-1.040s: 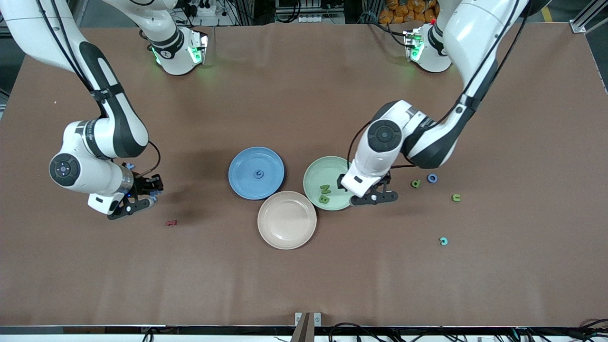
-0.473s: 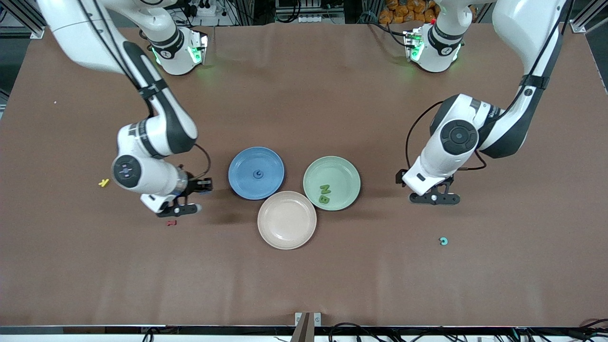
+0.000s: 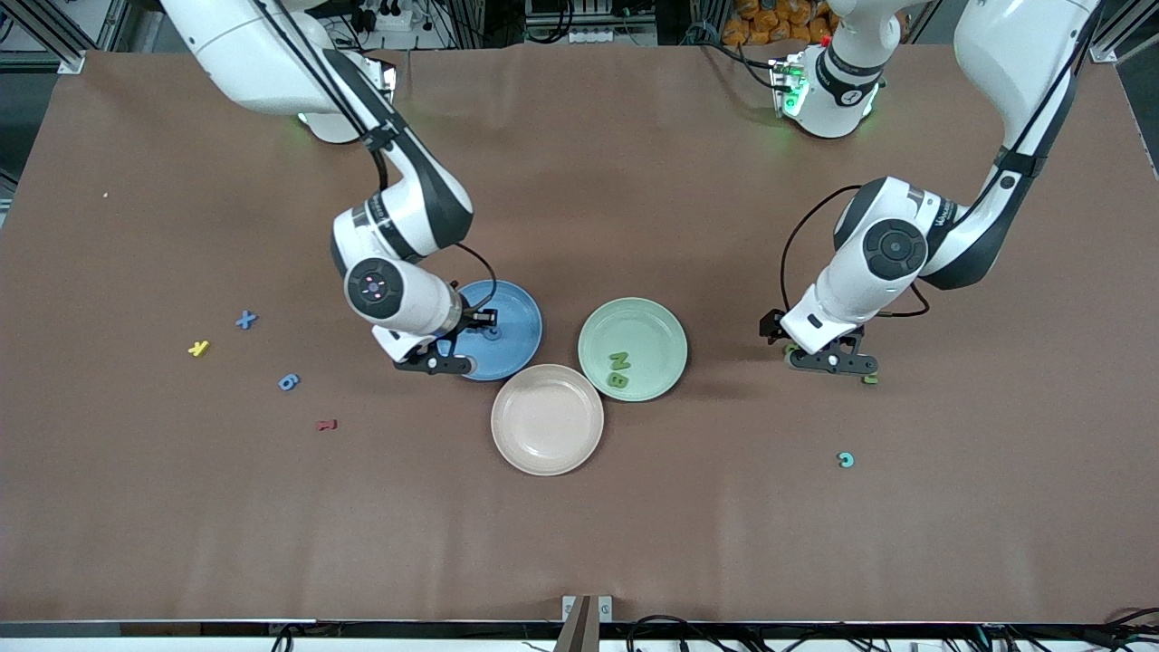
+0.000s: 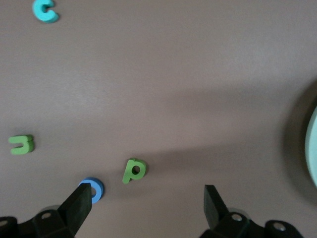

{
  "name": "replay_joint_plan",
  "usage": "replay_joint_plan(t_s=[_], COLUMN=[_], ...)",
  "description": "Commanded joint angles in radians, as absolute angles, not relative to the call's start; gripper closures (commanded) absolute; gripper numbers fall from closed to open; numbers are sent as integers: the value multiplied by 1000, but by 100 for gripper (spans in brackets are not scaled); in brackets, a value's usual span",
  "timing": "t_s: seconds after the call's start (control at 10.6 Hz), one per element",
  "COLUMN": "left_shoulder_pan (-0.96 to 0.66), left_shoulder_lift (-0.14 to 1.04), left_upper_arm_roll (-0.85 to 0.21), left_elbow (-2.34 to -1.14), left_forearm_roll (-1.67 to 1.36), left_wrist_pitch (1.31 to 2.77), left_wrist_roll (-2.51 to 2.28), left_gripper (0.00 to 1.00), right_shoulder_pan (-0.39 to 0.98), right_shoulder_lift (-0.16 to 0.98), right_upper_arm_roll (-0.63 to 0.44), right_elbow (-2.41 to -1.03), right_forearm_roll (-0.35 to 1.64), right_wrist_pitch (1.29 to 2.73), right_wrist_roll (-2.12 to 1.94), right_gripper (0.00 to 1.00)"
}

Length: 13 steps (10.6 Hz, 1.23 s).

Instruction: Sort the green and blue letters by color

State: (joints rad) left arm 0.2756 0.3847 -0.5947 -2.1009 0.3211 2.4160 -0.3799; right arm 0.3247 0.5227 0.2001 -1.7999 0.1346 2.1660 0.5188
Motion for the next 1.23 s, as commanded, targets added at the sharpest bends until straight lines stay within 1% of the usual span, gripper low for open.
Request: replay_joint_plan(t_s=[0.0,0.09,0.28,0.47,0.57,0.66,0.85,0.95,1.04,1.13], left_shoulder_pan=[348,360,359,359,357,350,345,345,345,342], left_shoulder_lift=[423,439,457,488,492,500,514,518,523,528], left_upper_arm_roll=[-614,-614,-612,-612,-612,-612,-612,-612,-611,-611], left_elbow=[-2131,-2131,-2131,-2131,-2131,-2131,-2129,-2129,-2129,-2126], left_forearm_roll=[328,328,383,439,439,437,439,439,439,439], left_wrist_pitch=[2500,2513,2514,2514,2514,2514,2514,2514,2514,2513], left_wrist_roll=[-156,-96,-60,-67,-74,-77,-80,-80,-80,-80], left_gripper=[4,4,5,6,9,10,14,14,18,19], right_shoulder_pan=[298,290,226,105,34,-22,-73,-96,-118,-147], right_shoulder_lift=[538,538,526,512,518,523,531,534,547,573], right_upper_arm_roll=[193,190,189,183,181,183,183,183,183,183], right_elbow=[-1782,-1786,-1814,-1836,-1835,-1829,-1812,-1810,-1812,-1812], right_forearm_roll=[150,149,141,134,117,85,-36,-113,-153,-156], right_wrist_pitch=[2152,2154,2152,2152,2152,2157,2177,2213,2245,2291], right_wrist_roll=[522,515,409,188,40,-69,-158,-184,-234,-320], right_gripper=[0,0,0,0,0,0,0,0,0,0])
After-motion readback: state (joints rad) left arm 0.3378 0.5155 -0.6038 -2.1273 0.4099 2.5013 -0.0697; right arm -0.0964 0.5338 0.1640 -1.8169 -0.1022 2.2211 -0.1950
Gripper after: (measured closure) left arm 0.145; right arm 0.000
